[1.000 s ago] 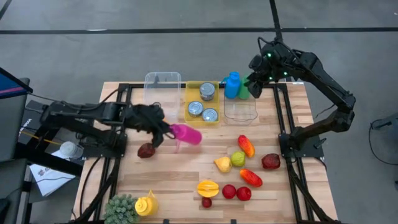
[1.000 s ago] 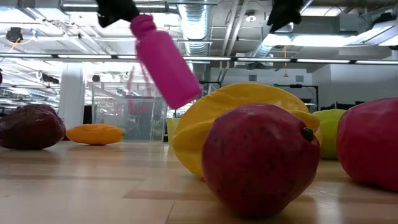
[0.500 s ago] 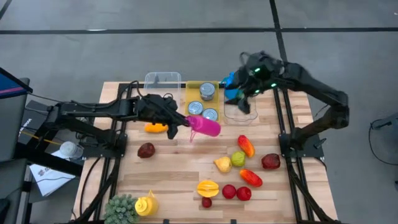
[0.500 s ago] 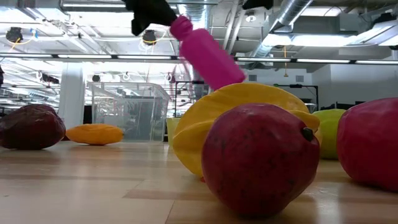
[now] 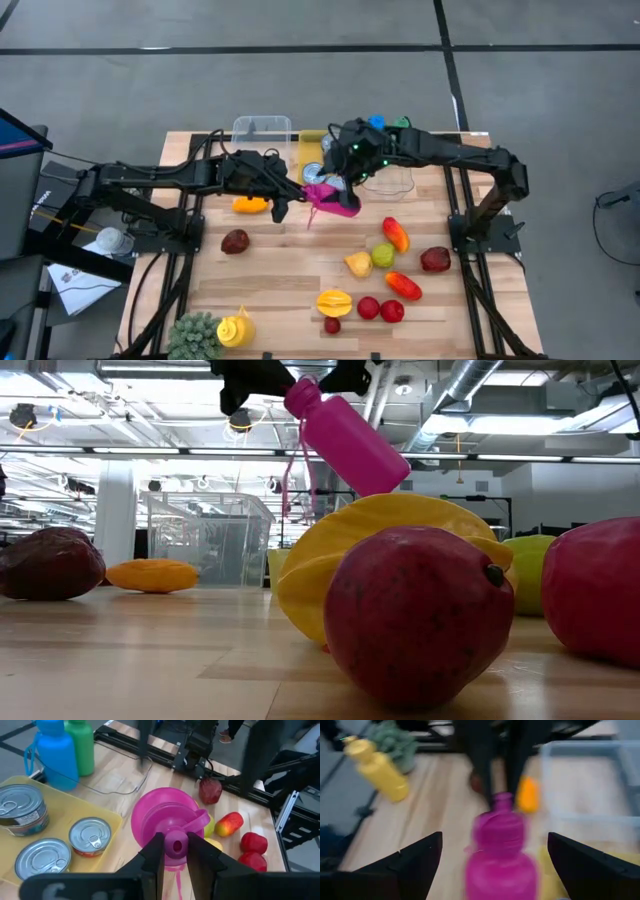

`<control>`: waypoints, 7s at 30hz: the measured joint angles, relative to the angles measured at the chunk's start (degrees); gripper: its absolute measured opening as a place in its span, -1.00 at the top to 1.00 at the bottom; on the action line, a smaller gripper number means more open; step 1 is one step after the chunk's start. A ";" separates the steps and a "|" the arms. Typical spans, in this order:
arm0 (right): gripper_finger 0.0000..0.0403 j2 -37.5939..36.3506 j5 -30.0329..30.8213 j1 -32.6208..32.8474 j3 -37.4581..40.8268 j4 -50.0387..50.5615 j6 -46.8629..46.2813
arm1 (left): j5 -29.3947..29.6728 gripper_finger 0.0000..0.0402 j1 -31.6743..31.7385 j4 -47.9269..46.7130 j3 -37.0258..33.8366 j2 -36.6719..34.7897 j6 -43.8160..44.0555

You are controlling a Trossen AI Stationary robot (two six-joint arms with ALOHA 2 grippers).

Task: Pick & Place Food Item
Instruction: Put the pink tumbler into the transparent bin, then put the yellow tumbler into the transparent bin

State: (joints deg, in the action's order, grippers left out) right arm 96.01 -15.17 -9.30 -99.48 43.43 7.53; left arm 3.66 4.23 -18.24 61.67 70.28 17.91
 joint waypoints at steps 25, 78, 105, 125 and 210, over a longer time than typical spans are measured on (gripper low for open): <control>-0.66 6.44 -2.79 0.32 0.00 -4.45 0.44 | -0.07 0.73 -0.01 1.38 0.00 -0.02 -3.11; 0.01 -18.08 -3.00 -15.41 2.76 -2.10 6.52 | 10.19 -0.16 -0.13 10.60 -0.04 -23.66 -7.14; -0.05 -42.74 3.94 -30.06 65.12 -62.04 -5.89 | 20.37 -0.04 1.78 12.36 -0.04 -24.72 -14.73; -0.07 -26.32 6.31 -30.64 73.46 -87.47 -8.59 | 20.31 -0.04 5.25 12.19 -0.02 -22.05 -14.47; -0.68 -25.14 4.88 -31.79 81.06 -103.72 -2.20 | 16.03 -0.04 4.92 4.73 -0.07 -22.25 -6.87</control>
State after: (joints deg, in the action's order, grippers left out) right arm 70.86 -10.30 -41.09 -18.43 -60.30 5.33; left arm 19.69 9.15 -13.51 61.60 48.03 11.04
